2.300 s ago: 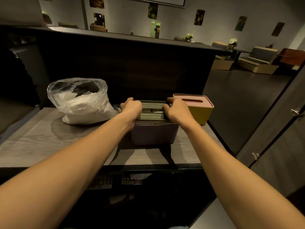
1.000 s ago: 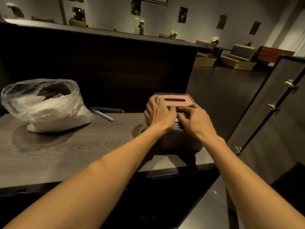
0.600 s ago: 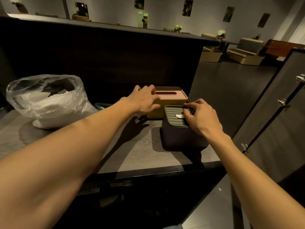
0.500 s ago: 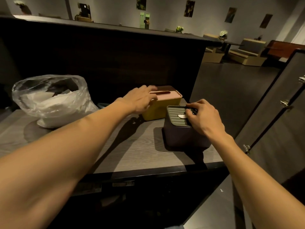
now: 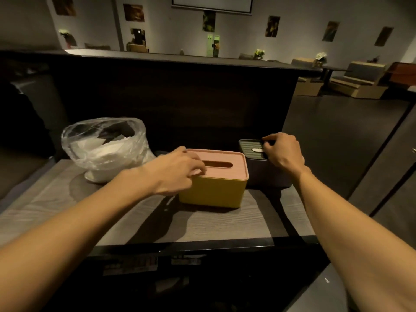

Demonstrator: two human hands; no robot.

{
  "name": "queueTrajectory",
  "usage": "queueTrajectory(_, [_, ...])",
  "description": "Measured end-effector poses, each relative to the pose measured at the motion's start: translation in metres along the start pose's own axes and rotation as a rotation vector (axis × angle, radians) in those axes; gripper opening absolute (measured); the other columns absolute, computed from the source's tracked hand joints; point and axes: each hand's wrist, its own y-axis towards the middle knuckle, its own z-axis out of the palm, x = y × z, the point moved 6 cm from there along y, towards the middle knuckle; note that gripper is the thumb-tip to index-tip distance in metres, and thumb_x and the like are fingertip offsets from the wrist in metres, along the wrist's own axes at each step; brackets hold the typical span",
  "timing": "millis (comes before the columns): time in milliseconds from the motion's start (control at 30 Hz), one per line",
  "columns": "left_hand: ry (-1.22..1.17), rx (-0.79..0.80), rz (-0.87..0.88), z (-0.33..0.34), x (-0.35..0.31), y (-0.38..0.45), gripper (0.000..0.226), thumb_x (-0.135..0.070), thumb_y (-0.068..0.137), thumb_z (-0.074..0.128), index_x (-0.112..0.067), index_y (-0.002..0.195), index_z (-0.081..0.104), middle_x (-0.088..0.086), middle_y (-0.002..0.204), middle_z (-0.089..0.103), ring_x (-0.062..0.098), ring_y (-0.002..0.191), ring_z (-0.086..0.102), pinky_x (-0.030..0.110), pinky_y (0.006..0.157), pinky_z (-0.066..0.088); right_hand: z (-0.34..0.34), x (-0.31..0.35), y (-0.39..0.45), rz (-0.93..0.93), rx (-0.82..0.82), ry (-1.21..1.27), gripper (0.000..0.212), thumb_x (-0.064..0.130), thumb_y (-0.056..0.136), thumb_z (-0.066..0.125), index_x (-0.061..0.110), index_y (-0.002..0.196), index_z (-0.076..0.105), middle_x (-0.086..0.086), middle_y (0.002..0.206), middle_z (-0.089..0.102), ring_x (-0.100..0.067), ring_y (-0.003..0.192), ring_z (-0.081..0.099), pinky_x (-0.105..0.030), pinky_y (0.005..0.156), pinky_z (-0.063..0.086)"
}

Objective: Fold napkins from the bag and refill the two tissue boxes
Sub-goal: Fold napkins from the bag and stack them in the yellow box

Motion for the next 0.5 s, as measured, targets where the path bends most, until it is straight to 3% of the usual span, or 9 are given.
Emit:
queueTrajectory(167, [-0.063,-0.140,0.047,0.013,-0.019,0.002,0.047,-0.035,0.102,0.051,-0.033,0.148,0.051,-0.009,0.152,0.045,0.017,0.132,0.031,0.045,0.112,0.042,0.027,0.024,0.034,-0.015,0.003,-0.008,0.029,0.029,0.104,0.058,0.020,0.128,0.072,-0.010,0.117,0.074,-0.029,0.104,0.070,-0.050,0.091,0.059])
queueTrajectory(300, [-0.144,-0.174,0.139,0.018,-0.040,0.008,0.044,-0.035,0.100,0.051,-0.035,0.143,0.056,-0.012,0.151,0.047,0.013,0.126,0.030,0.045,0.103,0.048,0.039,0.031,0.049,-0.030,0.108,0.030,0.025,0.035,0.105,0.058,0.020,0.118,0.074,-0.008,0.107,0.074,-0.027,0.100,0.069,-0.052,0.094,0.058])
queueTrajectory(400, [-0.101,-0.211,0.162,0.019,-0.054,0.016,0.044,-0.036,0.100,0.053,-0.036,0.144,0.055,-0.011,0.153,0.046,0.016,0.130,0.031,0.040,0.104,0.045,0.037,0.040,0.044,-0.088,0.214,0.064,0.031,0.034,0.106,0.058,0.016,0.129,0.068,-0.008,0.119,0.070,-0.025,0.112,0.067,-0.044,0.100,0.055])
queueTrajectory(500, [-0.126,-0.368,0.132,0.023,-0.055,0.024,0.053,-0.049,0.095,0.065,-0.034,0.144,0.053,-0.004,0.161,0.030,0.022,0.138,0.025,0.044,0.113,0.035,0.014,0.069,0.024,-0.251,0.127,0.086,0.029,0.028,0.105,0.061,0.014,0.129,0.069,-0.005,0.125,0.067,-0.017,0.114,0.063,-0.030,0.096,0.051])
